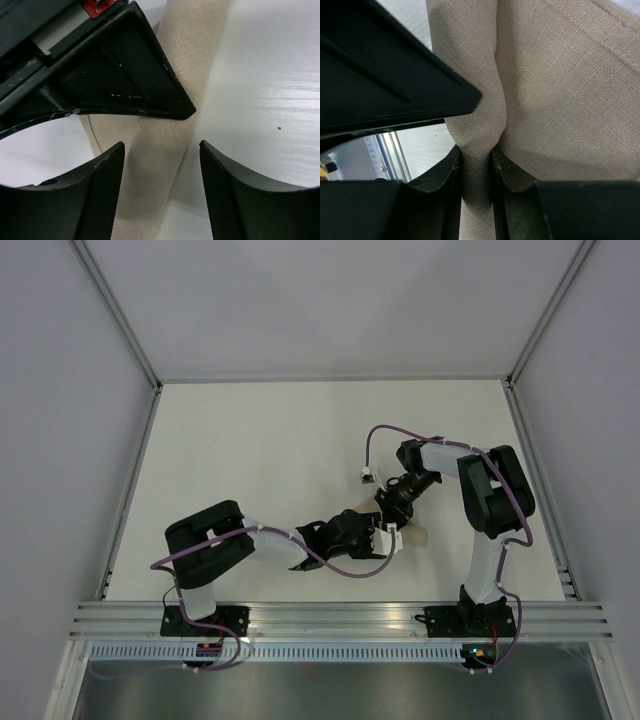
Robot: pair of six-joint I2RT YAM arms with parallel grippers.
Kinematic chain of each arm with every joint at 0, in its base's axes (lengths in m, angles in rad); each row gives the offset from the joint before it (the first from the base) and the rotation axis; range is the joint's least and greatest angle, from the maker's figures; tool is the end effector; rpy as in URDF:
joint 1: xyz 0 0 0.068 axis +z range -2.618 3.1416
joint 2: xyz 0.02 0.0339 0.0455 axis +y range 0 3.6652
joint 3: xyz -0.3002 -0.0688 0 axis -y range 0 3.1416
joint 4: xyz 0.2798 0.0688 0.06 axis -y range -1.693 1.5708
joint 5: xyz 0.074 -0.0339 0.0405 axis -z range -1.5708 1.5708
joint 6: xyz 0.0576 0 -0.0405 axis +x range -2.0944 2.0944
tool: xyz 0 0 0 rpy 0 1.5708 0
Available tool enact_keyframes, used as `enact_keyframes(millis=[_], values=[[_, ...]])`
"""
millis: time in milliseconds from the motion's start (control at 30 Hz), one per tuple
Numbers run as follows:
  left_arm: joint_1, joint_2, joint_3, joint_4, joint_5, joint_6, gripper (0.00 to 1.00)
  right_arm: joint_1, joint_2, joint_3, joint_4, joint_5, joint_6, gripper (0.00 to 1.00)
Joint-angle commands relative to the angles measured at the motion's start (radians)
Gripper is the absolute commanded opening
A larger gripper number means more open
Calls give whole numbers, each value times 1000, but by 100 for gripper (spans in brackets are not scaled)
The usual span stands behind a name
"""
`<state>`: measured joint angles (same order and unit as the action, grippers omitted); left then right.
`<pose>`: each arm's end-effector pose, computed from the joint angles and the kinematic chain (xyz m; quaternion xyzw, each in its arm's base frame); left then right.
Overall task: Fold the napkin, place the utensils inside, and roll it up
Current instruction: Roll the napkin with the utensil
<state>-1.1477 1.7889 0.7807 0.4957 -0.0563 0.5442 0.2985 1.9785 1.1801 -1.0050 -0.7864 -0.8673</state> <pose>0.1670 -0.3630 0.1374 0.6365 0.5828 -0.1268 0.4890 0.3233 0.1421 0.1190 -0.4679 0.7904 0.3953 0.0039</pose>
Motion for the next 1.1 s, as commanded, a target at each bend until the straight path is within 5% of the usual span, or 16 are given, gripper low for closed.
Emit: enact_keyframes(millis=[0, 200, 300, 333, 433, 533, 733, 1067], values=[[-4, 53, 54, 24, -17, 79, 66, 7, 79, -34, 77, 136, -58, 10], [-1, 110, 109, -98, 24, 40, 58, 5, 79, -31, 74, 138, -58, 10], [2, 119, 138, -163, 52, 17, 44, 5, 79, -33, 83, 138, -52, 10], [3, 125, 150, -195, 76, 11, 30, 5, 76, -34, 86, 138, -49, 11], [8, 135, 166, -244, 107, -10, 11, 5, 63, -37, 95, 141, -41, 13], [16, 138, 180, -278, 141, -32, 2, 5, 33, -40, 98, 142, -33, 28], [49, 156, 218, -381, 248, -79, 2, -2, -78, -24, 68, 138, -19, 57], [155, 204, 318, -563, 472, -188, 2, -166, -265, 67, 54, 50, 56, 62]])
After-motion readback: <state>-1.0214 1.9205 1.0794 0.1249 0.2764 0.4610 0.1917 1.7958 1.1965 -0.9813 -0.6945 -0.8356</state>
